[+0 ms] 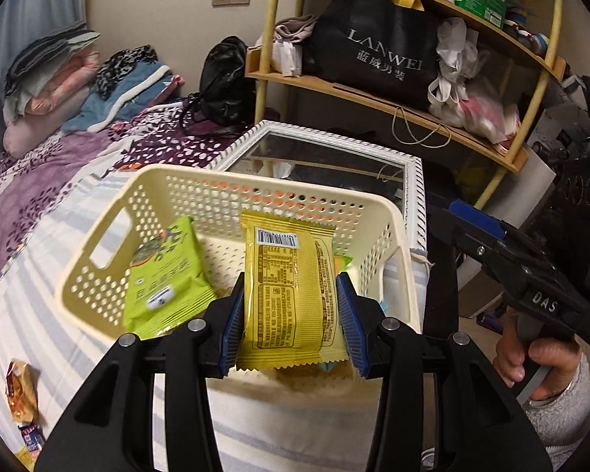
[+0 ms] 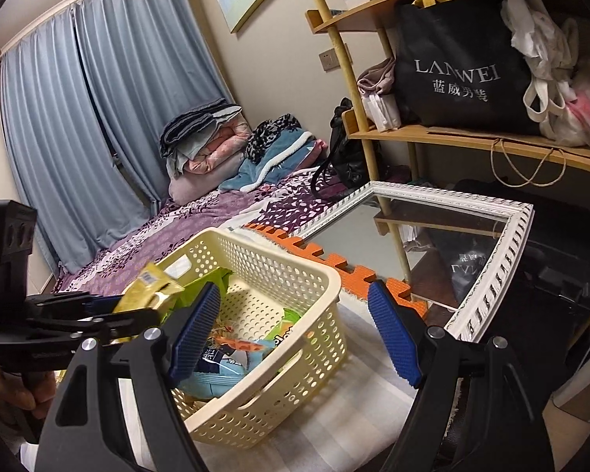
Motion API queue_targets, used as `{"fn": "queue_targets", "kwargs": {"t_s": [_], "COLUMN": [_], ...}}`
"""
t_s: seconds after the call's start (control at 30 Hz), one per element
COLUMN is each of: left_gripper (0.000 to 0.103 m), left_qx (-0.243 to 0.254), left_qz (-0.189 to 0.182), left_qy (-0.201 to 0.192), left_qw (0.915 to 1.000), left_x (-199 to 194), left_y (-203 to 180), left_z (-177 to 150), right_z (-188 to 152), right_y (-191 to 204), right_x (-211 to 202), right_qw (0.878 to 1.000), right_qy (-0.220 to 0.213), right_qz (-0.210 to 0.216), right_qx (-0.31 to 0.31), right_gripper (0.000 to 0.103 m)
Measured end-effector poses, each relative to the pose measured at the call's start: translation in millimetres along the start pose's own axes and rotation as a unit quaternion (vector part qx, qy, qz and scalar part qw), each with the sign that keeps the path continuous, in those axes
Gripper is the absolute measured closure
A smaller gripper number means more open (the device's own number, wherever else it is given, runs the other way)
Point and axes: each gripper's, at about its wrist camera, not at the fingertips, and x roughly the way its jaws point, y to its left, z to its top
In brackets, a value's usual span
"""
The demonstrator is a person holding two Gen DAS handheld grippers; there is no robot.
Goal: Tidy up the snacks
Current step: 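Lower the yellow biscuit pack into the basket and open the left gripper, then move both grippers back over the remaining cracker and wafer packets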
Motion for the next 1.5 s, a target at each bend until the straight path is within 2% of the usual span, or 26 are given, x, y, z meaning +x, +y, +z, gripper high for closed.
{"fn": "queue_targets", "kwargs": {"t_s": [0.07,0.1,0.13,0.17,0.27,0.5,0.63,0.7,1.0,1.27,1.5], "left_gripper": [0.054,0.039,0.019,0.013,0.012,0.007,0.005,0.004,0.004,0.004,0.004], "left_qx": [0.005,0.006,0.005,0.004,0.001,-0.024,-0.032,-0.038,-0.053,-0.054,-0.079], "left_qz": [-0.003,-0.001,0.007,0.014,0.019,0.037,0.049,0.055,0.070,0.095,0.110], "left_qy": [-0.003,-0.004,-0.006,-0.013,-0.017,-0.011,-0.014,-0.015,-0.021,-0.039,-0.058], "left_qw": [1.0000,1.0000,0.9999,0.9998,0.9997,0.9989,0.9982,0.9977,0.9960,0.9932,0.9891], "left_x": [5,5,5,4,2,-5,-11,-14,-29,-51,-78], "left_y": [-3,-4,-5,-5,-4,11,18,22,35,45,66], "left_z": [4,5,6,7,7,5,4,4,-2,-7,-19], "right_z": [1,1,0,0,1,1,2,3,3,5,8], "right_y": [-1,-2,-2,-4,-6,-1,4,5,11,31,51], "right_x": [0,-1,-2,-3,-5,-1,1,1,8,7,6], "right_qw": [1.000,1.000,1.000,1.000,1.000,1.000,1.000,1.000,1.000,1.000,0.999], "right_qy": [0.000,0.000,-0.001,-0.002,-0.005,-0.001,0.000,-0.001,0.016,0.018,0.020], "right_qz": [-0.001,-0.002,-0.002,-0.003,-0.009,-0.002,0.000,-0.004,0.000,0.005,0.016], "right_qx": [-0.001,0.000,0.000,0.001,0.005,0.005,0.001,0.002,0.006,-0.013,-0.026], "right_gripper": [0.026,0.026,0.026,0.026,0.021,0.018,0.012,0.005,0.005,0.005,0.005]}}
